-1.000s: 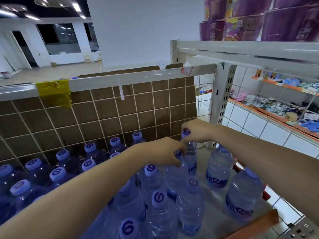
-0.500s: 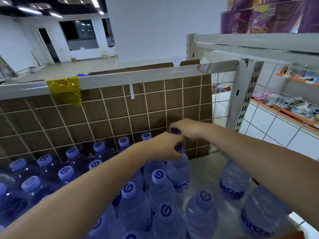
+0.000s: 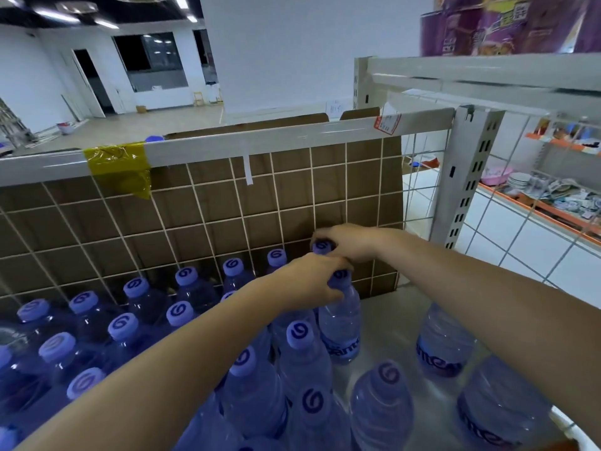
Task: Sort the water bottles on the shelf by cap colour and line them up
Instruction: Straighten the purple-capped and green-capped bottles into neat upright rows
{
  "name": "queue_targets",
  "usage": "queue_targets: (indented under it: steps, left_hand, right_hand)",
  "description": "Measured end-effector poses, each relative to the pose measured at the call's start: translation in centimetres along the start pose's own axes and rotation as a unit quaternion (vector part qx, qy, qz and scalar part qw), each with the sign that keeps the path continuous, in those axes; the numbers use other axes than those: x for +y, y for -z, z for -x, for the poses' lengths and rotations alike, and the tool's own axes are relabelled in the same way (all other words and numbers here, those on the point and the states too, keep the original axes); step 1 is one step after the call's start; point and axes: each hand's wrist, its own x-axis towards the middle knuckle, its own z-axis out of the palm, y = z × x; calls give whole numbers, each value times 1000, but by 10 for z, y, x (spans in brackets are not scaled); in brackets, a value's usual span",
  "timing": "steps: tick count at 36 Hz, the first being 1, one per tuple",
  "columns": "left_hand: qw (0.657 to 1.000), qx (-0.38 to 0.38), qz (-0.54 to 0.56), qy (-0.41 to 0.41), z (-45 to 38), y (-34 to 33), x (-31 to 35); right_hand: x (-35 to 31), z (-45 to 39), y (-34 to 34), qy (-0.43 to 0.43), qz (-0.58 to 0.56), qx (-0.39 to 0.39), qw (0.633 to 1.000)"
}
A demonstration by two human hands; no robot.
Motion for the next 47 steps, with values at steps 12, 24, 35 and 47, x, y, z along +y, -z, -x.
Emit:
queue_targets:
  steps: [12,24,35,47]
  left_hand:
    - [1000,15,3,-11,7,3,1]
    - [996,79,-20,-18,69,43,-9]
    - [991,-94,-89,44,133,31,-15]
    - [996,-56,-59,25,149,8,-15]
  right_hand:
    - [-3,30,13,-23,-28,67,997]
    - [-44,63,13,-16,-7,131,991]
    - [-103,90,-31,-57,26,-11,998]
    - [-111,118,-57,-96,40,58,993]
